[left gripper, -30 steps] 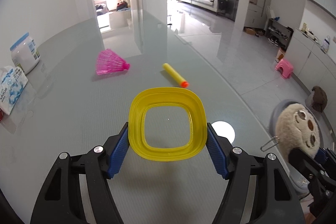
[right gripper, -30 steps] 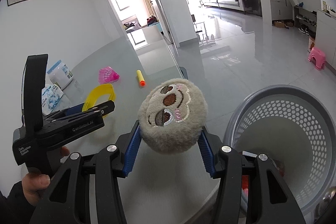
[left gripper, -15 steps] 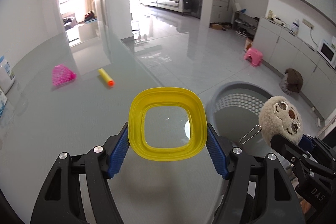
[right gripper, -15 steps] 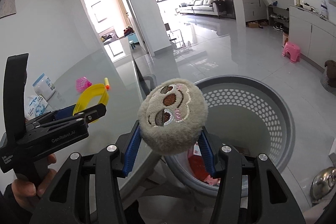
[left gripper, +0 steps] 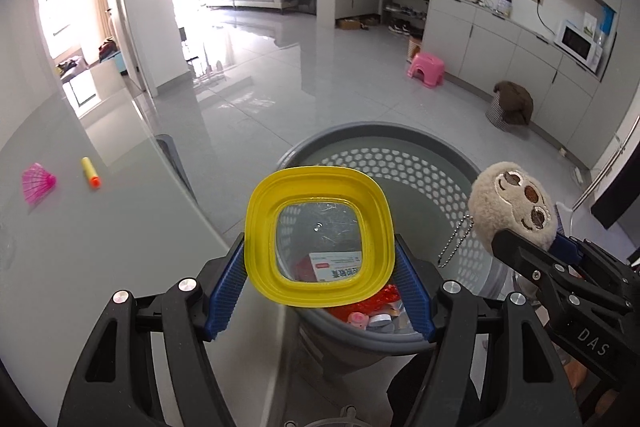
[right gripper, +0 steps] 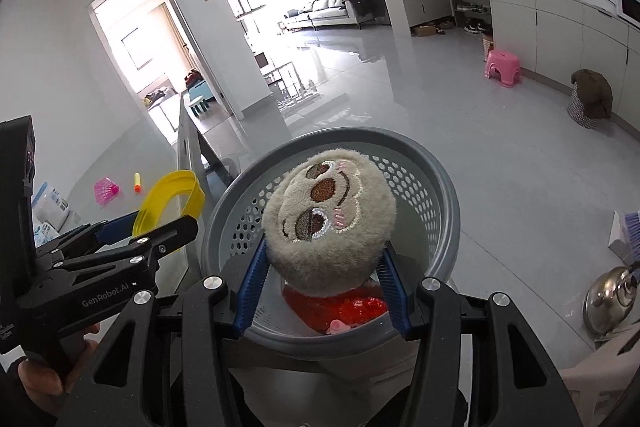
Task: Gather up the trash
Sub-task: 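Carry the sloth and yellow tray over the grey basket and open both tools, then swing both open tools back toward the dart and shuttlecock, then close the right tool on the yellow foam dart, then grasp the pink shuttlecock with the left tool while the right tool holds the dart, then carry the dart and shuttlecock over the grey basket and open both tools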
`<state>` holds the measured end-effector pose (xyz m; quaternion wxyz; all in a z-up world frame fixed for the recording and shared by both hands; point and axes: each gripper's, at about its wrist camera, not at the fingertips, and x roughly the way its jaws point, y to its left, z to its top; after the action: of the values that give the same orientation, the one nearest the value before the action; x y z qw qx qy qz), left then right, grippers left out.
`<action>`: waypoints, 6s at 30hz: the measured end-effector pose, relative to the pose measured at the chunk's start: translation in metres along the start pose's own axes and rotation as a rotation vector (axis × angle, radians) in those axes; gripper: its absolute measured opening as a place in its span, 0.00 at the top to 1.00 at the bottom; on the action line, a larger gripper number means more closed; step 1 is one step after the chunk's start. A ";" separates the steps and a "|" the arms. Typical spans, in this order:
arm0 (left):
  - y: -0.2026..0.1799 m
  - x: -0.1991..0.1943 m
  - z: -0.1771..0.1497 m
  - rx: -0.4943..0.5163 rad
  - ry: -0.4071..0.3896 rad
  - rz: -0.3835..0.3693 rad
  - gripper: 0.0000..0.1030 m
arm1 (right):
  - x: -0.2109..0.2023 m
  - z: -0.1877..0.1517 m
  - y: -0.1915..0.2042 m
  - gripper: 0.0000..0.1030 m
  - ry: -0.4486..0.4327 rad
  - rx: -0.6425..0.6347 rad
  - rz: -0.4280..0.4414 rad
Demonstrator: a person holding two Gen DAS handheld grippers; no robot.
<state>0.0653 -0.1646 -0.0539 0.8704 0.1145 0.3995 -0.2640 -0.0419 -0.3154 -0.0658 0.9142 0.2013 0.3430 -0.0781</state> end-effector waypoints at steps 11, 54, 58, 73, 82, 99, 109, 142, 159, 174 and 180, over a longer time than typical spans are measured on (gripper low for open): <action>-0.003 0.025 0.003 -0.002 0.053 0.000 0.34 | 0.026 0.007 -0.002 0.51 0.052 0.017 0.013; 0.033 -0.009 0.003 -0.083 0.009 0.037 0.22 | 0.009 0.007 0.021 0.32 0.001 -0.005 0.034; 0.047 -0.019 0.001 -0.103 -0.014 0.053 0.20 | 0.008 0.008 0.033 0.31 0.000 -0.030 0.045; 0.134 -0.064 -0.014 -0.183 -0.089 0.189 0.14 | 0.029 0.020 0.123 0.29 -0.004 -0.145 0.169; 0.203 -0.084 -0.028 -0.270 -0.113 0.286 0.12 | 0.065 0.016 0.189 0.29 0.061 -0.220 0.248; 0.338 -0.073 -0.046 -0.441 -0.107 0.481 0.12 | 0.155 0.037 0.308 0.29 0.166 -0.379 0.312; 0.364 -0.041 -0.031 -0.473 -0.078 0.490 0.12 | 0.222 0.051 0.334 0.30 0.250 -0.406 0.261; 0.385 0.010 0.003 -0.516 -0.040 0.454 0.12 | 0.259 0.061 0.345 0.88 0.254 -0.436 0.251; 0.389 0.057 0.036 -0.490 0.058 0.427 0.11 | 0.257 0.071 0.322 0.88 0.266 -0.360 0.352; 0.385 0.043 0.031 -0.502 0.010 0.395 0.31 | 0.253 0.066 0.325 0.88 0.241 -0.362 0.333; 0.371 0.023 0.020 -0.502 -0.018 0.396 0.31 | 0.240 0.062 0.318 0.88 0.226 -0.327 0.334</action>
<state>0.2953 0.1283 -0.0624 0.9095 -0.0307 0.4143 0.0165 0.2651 -0.0545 -0.0814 0.8907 0.1122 0.4130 0.1534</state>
